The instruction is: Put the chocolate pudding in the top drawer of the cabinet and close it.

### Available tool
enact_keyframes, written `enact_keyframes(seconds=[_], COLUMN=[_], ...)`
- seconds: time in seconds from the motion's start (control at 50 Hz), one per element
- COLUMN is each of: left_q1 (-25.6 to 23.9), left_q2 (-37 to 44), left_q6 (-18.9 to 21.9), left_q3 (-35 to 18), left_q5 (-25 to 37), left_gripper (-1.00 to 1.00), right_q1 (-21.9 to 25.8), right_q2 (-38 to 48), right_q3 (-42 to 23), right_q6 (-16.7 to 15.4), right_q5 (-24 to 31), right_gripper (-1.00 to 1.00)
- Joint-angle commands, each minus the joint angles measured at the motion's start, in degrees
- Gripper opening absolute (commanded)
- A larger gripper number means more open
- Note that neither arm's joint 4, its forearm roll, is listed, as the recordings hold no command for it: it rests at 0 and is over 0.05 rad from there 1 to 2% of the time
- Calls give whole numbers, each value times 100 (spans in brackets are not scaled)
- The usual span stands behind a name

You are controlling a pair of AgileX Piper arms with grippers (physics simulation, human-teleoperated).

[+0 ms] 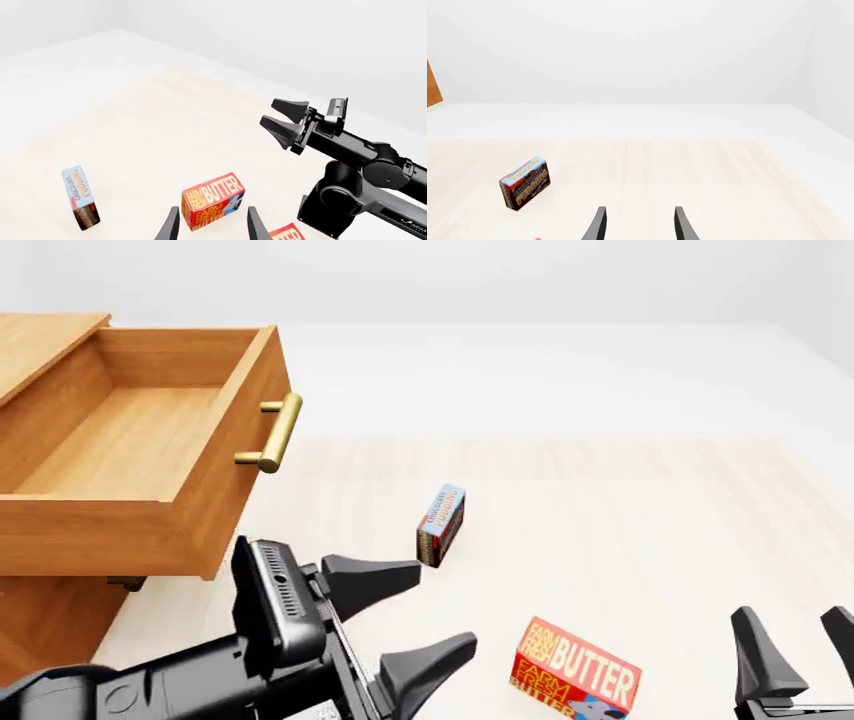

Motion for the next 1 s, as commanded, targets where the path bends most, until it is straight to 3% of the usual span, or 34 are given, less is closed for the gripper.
enact_keyframes(seconds=[0.02,0.54,0.88,0.98,1.0], left_q1=[41,501,1100,1152,1149], left_q2=[575,1648,2030,2123,2213], left_q6=[-265,-723,-499,-462,-490], left_q3=[-190,-498,-1009,-1016,-867], left_q5=[-211,-495,-48,-90,-334], left_gripper=[100,100,100,100,100], right_q1=[0,6,6,6,6], right_q2=[-1,27,12,6,6], right_q3=[0,5,-3,-4,-4], right_q6=[1,0,0,0,0], right_q5=[0,-31,-9,-2,-1], right_gripper=[100,100,100,100,100])
